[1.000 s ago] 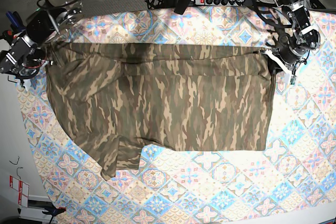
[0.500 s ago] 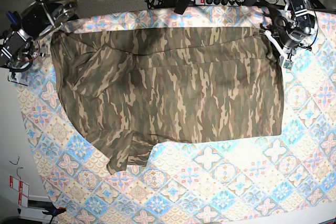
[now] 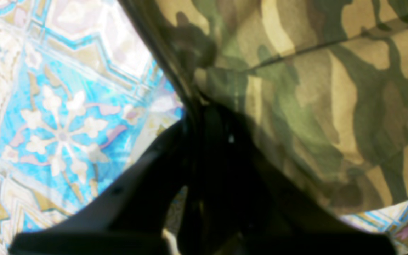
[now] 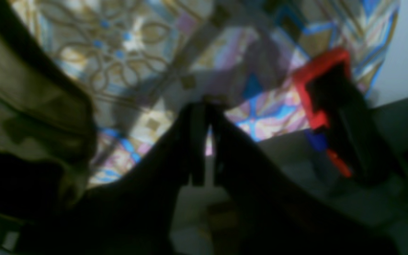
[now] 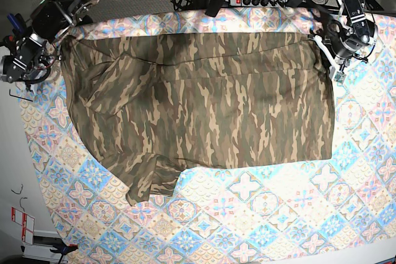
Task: Fold the T-shirt properly
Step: 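Drag the shirt back toward the robot with both grippers, then release the shirt and move both grippers to its side edges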
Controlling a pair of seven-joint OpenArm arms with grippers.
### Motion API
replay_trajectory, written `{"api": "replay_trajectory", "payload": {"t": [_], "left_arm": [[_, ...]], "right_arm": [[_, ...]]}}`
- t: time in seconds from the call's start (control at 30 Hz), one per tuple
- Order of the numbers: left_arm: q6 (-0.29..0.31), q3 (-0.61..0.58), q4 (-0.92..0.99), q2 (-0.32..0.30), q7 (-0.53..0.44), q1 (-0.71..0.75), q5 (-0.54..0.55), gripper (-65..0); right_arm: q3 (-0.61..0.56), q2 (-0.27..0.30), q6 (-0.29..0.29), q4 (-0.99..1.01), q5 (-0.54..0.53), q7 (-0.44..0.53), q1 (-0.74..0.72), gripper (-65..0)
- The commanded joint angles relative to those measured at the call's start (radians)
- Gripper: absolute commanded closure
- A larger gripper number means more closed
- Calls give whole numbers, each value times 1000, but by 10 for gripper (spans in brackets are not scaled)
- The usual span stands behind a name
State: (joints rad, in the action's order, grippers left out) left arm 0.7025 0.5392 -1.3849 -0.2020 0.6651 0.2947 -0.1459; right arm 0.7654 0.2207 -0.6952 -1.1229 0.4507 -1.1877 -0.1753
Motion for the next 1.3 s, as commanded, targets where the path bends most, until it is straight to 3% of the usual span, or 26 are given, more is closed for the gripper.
{"api": "replay_trajectory", "payload": {"t": [0.0,0.1,0.23,0.4,0.63,0.77,0.97,1.1,1.27], "left_arm": [[-4,9,26,6,157,27,-126,-128],[-4,80,26,28,157,-7,-136,-239],[-4,180,26,46,157,-48,-160,-329],[-4,180,-30,51,157,-58,-148,-332],[-4,189,-250,140,157,-53,-159,-336],[-4,273,-357,201,153,-58,-153,-337],[-4,313,-462,249,153,-102,-148,-337],[-4,310,-475,279,157,-157,-160,-337],[-4,307,-472,284,157,-191,-162,-337]], "right_arm": [[-11,15,-3,-35,-19,18,-17,-38],[-31,13,-3,-119,-19,18,-17,-38],[-86,12,-3,-236,-19,15,-17,-39],[-145,12,-3,-314,-19,16,-22,-108],[-152,10,-3,-388,-19,18,-42,-275],[-189,10,-3,-420,-19,18,-46,-343],[-271,10,-3,-467,-19,32,-48,-382],[-326,10,-3,-461,-20,131,-63,-382],[-332,10,-3,-299,-20,170,-198,-382]]}}
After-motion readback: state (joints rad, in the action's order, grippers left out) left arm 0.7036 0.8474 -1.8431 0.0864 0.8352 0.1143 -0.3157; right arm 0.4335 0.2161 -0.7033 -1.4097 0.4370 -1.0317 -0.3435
